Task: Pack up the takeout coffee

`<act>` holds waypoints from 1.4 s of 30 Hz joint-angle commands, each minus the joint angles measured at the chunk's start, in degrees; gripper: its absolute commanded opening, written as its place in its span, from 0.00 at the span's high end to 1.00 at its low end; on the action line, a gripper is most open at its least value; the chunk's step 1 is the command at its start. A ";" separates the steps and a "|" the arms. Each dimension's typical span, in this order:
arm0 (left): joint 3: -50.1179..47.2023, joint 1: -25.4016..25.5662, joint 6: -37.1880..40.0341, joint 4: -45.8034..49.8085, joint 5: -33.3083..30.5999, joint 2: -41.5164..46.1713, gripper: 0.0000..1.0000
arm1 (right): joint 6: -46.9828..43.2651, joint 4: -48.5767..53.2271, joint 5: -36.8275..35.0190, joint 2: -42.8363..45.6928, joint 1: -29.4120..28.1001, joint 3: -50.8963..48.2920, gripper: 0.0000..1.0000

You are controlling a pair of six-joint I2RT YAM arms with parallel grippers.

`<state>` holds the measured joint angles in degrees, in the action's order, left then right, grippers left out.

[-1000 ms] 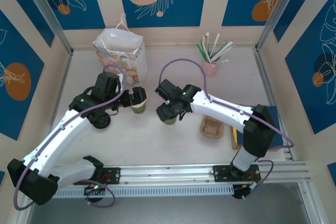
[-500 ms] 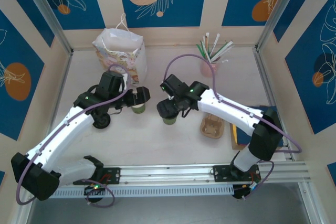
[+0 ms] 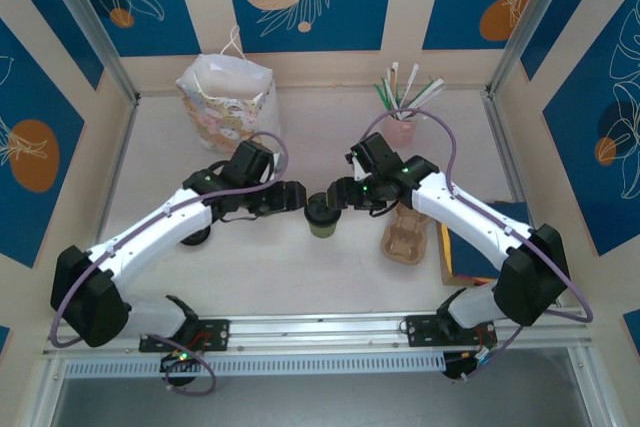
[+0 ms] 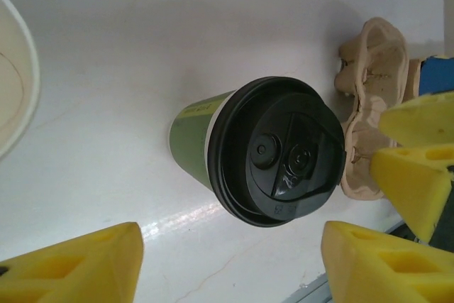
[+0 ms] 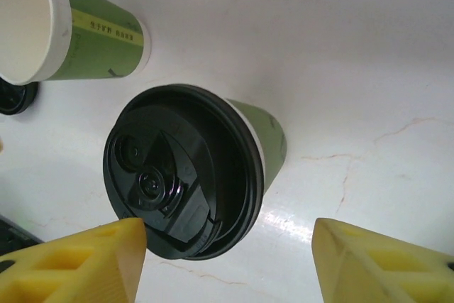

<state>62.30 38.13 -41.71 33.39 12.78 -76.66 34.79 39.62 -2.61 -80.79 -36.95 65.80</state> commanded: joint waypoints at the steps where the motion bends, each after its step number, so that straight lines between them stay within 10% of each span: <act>1: 1.59 0.96 0.43 -1.04 1.72 -1.41 0.39 | 2.73 -2.32 4.98 0.55 1.04 -0.95 0.43; 13: 2.67 1.81 1.89 -2.69 3.03 -5.88 0.62 | 2.94 -4.12 8.14 -2.44 3.57 -0.64 0.51; 42: 4.08 2.40 3.92 -2.10 3.44 -10.57 0.73 | 0.73 -4.14 10.00 -9.19 4.85 2.45 0.57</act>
<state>64.53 39.68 -39.20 30.87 15.03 -86.24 36.29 34.72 6.11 -89.45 -32.47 67.53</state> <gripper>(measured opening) 0.270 0.429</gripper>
